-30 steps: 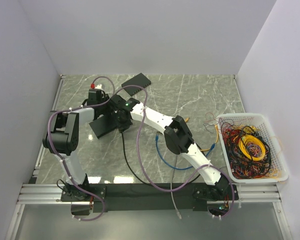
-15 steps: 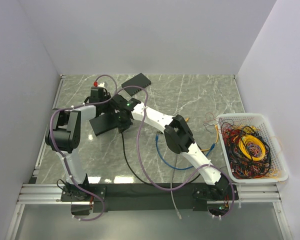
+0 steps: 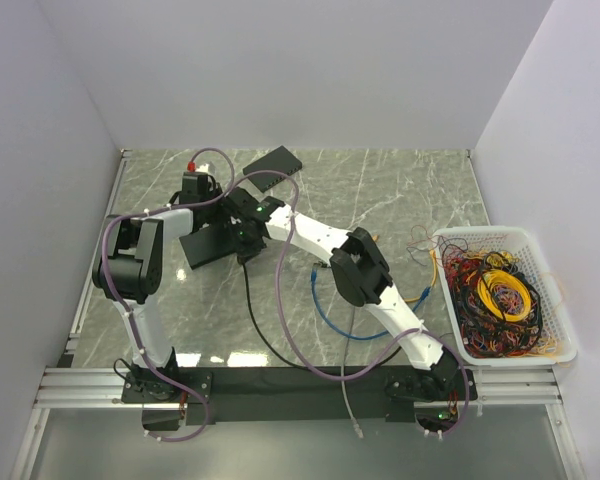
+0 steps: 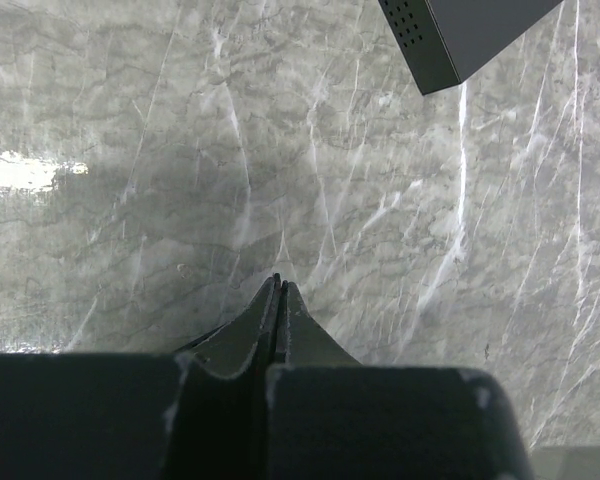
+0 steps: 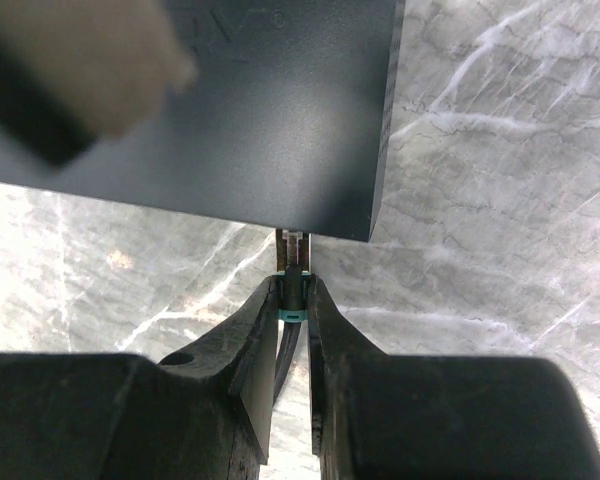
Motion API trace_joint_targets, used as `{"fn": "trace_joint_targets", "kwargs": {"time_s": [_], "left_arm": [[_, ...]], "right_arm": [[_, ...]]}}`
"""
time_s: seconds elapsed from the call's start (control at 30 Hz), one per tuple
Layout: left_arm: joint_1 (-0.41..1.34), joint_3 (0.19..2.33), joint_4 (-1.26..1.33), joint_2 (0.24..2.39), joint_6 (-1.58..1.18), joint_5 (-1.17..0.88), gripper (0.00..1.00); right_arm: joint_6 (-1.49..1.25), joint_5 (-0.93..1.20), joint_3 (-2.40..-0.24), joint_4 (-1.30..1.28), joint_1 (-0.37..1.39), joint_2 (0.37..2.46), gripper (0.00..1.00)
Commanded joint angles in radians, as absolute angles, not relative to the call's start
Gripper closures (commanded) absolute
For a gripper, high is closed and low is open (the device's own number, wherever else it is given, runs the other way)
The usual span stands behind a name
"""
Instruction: Insert the plug into the switch port
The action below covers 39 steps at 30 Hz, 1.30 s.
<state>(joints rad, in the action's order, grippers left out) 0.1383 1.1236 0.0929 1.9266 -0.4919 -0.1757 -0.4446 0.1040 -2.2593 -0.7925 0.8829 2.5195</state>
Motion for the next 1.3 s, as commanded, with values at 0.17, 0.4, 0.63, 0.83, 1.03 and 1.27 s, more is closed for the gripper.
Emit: {"fn": "trace_joint_targets", "kwargs": {"time_s": [0.17, 0.4, 0.63, 0.83, 1.03, 1.27], "left_arm": [[0.183, 1.088, -0.104, 1.965, -0.508, -0.209, 1.0], [0.187, 1.071, -0.101, 1.954, -0.514, -0.213, 1.0], [0.186, 1.039, -0.083, 1.93, -0.545, -0.203, 1.0], [0.167, 1.011, -0.025, 1.898, -0.572, -0.221, 1.0], [0.155, 1.029, -0.028, 1.856, -0.58, -0.169, 0.96], [0.089, 0.99, -0.041, 1.712, -0.565, -0.054, 0.42]], "right_arm": [[-0.466, 0.055, -2.25, -0.468, 0.836, 2.368, 1.0], [-0.505, 0.013, -2.306, -0.485, 0.836, 2.434, 1.0], [-0.61, -0.113, -2.198, -0.446, 0.801, 2.392, 1.0], [-0.63, -0.114, -1.99, -0.393, 0.738, 2.298, 1.0], [-0.603, -0.121, -1.769, -0.304, 0.719, 2.189, 1.0], [-0.565, -0.097, -1.511, -0.236, 0.718, 2.034, 1.0]]}}
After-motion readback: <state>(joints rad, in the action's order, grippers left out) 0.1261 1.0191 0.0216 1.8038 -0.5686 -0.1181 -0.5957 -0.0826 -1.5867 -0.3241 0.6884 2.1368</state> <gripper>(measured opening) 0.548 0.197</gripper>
